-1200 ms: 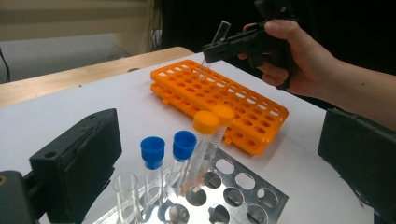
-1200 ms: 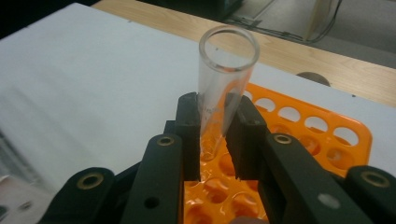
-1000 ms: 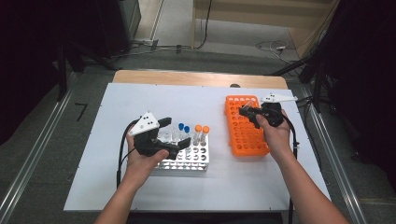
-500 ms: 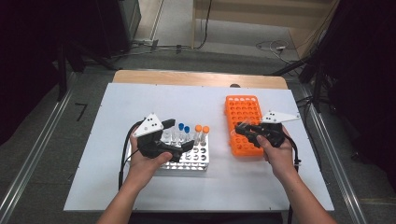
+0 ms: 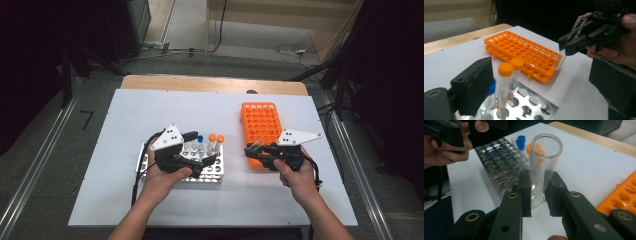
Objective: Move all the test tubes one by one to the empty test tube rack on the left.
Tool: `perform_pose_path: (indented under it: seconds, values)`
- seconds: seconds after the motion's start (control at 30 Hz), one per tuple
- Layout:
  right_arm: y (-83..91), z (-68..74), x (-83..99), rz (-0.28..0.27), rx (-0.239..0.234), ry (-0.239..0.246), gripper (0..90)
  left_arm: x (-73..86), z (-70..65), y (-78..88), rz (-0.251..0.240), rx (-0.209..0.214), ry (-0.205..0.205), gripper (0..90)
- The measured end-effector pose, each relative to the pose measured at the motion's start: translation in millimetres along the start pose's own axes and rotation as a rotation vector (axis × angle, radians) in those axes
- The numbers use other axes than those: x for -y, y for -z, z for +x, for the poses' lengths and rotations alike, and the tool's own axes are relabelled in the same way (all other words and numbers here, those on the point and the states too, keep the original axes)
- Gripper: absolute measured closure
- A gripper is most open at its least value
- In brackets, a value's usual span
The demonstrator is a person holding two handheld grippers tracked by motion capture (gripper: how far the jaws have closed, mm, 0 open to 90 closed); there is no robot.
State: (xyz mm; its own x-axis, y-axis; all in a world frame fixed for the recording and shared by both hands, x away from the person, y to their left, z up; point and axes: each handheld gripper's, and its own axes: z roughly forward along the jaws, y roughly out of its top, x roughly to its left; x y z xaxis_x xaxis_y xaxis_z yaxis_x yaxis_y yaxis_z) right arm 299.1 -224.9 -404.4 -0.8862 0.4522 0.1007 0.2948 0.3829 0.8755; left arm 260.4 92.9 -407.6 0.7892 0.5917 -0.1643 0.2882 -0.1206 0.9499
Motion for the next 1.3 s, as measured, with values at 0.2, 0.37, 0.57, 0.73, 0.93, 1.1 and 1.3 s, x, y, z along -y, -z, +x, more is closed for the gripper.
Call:
perform_pose_path:
  seconds: [0.2, 0.37, 0.57, 0.73, 0.93, 1.1, 1.3]
  values:
    - [-7.9, 14.7, -3.8, 0.009, -0.071, 0.026, 73.2, -3.3, -8.3, -2.6, -0.012, 0.050, -0.012, 23.8]
    - [-14.9, 25.3, -5.8, 0.025, -0.110, 0.039, 73.2, -6.9, -17.8, -6.7, -0.017, 0.114, -0.032, 41.5]
    - [-25.3, 33.8, -5.0, 0.041, -0.142, 0.052, 73.2, -10.1, -27.6, -14.0, 0.005, 0.210, -0.061, 51.7]
    - [-31.6, 42.2, -6.2, 0.053, -0.165, 0.061, 73.2, -9.0, -29.3, -20.5, 0.025, 0.249, -0.057, 61.2]
    - [-36.7, 48.9, -6.5, 0.065, -0.188, 0.074, 73.2, -7.5, -31.5, -25.5, 0.047, 0.261, -0.064, 70.3]
    - [-39.0, 50.3, -6.0, 0.071, -0.199, 0.072, 73.2, -7.7, -33.3, -25.5, 0.050, 0.240, -0.087, 73.3]
    - [-39.9, 48.7, -4.8, 0.072, -0.217, 0.048, 72.1, -7.8, -33.4, -23.5, 0.047, 0.210, -0.117, 76.4]
